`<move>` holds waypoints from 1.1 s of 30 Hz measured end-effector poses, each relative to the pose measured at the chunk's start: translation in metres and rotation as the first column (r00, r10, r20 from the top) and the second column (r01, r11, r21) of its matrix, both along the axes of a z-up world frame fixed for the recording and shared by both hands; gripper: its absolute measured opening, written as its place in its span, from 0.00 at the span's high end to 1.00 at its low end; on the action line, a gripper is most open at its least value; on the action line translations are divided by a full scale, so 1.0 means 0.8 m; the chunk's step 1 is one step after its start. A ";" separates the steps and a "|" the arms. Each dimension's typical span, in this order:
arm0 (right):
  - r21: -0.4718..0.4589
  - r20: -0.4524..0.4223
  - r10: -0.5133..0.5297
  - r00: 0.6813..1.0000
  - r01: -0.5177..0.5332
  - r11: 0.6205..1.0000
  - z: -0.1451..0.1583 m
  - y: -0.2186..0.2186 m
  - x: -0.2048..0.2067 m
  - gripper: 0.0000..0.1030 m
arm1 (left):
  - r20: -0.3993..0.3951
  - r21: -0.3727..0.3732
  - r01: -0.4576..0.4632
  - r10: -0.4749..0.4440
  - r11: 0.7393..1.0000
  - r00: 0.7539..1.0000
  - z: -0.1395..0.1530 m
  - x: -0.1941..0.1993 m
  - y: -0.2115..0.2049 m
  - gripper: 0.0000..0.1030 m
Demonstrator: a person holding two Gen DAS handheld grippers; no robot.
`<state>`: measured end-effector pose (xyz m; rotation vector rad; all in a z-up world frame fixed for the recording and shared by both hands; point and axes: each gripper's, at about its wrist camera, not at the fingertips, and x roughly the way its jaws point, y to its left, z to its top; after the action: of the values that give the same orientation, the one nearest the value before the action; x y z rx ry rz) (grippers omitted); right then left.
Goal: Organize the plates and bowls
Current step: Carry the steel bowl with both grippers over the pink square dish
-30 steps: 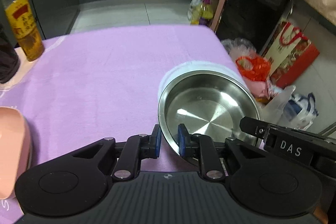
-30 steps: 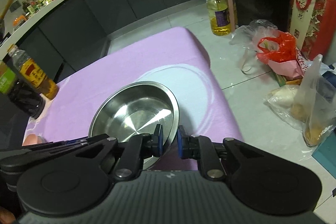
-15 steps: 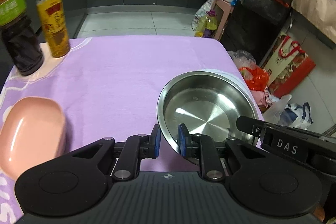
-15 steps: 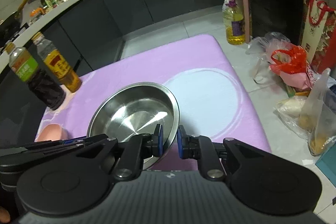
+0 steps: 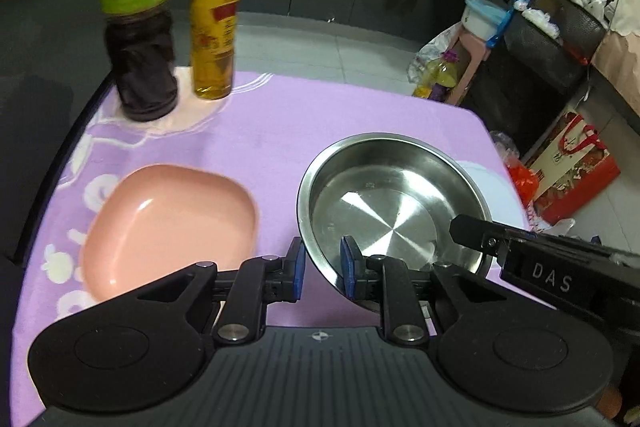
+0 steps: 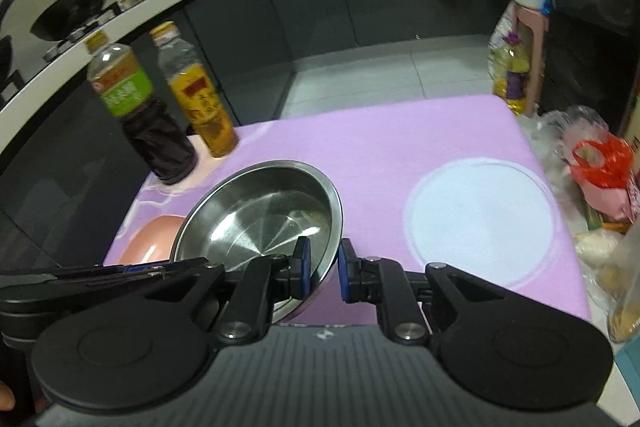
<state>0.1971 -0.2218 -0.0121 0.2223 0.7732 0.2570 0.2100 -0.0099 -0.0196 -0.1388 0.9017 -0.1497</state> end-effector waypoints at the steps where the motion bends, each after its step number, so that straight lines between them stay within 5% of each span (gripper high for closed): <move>1: -0.001 -0.011 0.009 1.000 -0.009 1.000 0.000 0.005 0.002 0.91 | -0.003 0.000 -0.003 0.003 1.000 1.000 0.000 -0.001 0.006 0.82; 17: -0.048 -0.009 0.138 0.990 -0.138 0.989 0.009 0.104 0.000 0.91 | 0.041 -0.022 -0.100 0.100 0.995 0.994 -0.007 -0.028 0.101 0.82; 33: -0.107 -0.026 0.205 0.978 -0.207 0.972 0.006 0.174 -0.004 0.91 | 0.005 -0.036 -0.155 0.156 0.987 0.988 -0.032 -0.037 0.156 0.81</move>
<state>0.1938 -0.0828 -0.0071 0.0399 0.8235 0.4088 0.1805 0.1152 -0.0452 -0.2409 0.8773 -0.0210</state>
